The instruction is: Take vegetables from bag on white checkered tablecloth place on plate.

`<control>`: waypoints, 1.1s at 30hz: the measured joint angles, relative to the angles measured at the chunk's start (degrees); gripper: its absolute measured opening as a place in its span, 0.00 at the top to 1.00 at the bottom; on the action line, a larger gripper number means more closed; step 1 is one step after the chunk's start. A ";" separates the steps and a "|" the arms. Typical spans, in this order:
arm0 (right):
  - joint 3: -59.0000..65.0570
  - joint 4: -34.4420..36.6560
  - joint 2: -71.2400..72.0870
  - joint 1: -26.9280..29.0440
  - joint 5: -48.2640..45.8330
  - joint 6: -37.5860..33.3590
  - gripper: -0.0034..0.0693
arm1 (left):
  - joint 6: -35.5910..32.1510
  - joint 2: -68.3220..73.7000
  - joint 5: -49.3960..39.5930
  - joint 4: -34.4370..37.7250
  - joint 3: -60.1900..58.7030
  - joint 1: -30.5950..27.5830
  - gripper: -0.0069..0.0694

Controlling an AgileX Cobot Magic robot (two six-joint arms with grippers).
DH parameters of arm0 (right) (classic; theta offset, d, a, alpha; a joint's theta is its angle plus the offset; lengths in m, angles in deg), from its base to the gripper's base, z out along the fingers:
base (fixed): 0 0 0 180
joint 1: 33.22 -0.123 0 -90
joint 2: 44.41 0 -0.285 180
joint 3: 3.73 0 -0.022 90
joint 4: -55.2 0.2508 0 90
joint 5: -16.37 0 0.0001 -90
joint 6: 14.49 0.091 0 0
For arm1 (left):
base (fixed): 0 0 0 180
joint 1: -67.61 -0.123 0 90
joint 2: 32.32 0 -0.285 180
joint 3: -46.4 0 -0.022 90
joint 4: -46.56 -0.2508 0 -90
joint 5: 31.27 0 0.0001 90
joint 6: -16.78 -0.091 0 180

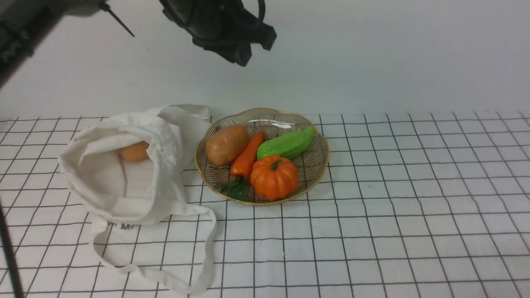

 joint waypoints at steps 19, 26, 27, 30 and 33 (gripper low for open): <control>0.00 0.00 0.00 0.00 0.00 0.00 0.97 | 4.97 -53.02 12.47 -1.83 -61.21 0.00 0.92; 0.00 0.00 0.00 0.00 0.00 0.00 0.97 | 8.12 -74.58 33.33 4.25 -91.54 0.00 0.92; 0.00 0.00 0.00 0.00 0.00 0.00 0.97 | 8.39 -76.81 35.02 4.65 -94.22 0.00 0.92; 0.00 0.00 0.00 0.00 0.00 0.00 0.97 | 8.75 -81.89 39.16 5.13 -99.55 0.00 0.92; 0.00 0.00 0.00 0.00 0.00 0.00 0.97 | 8.76 -84.84 40.83 5.18 -102.62 0.00 0.92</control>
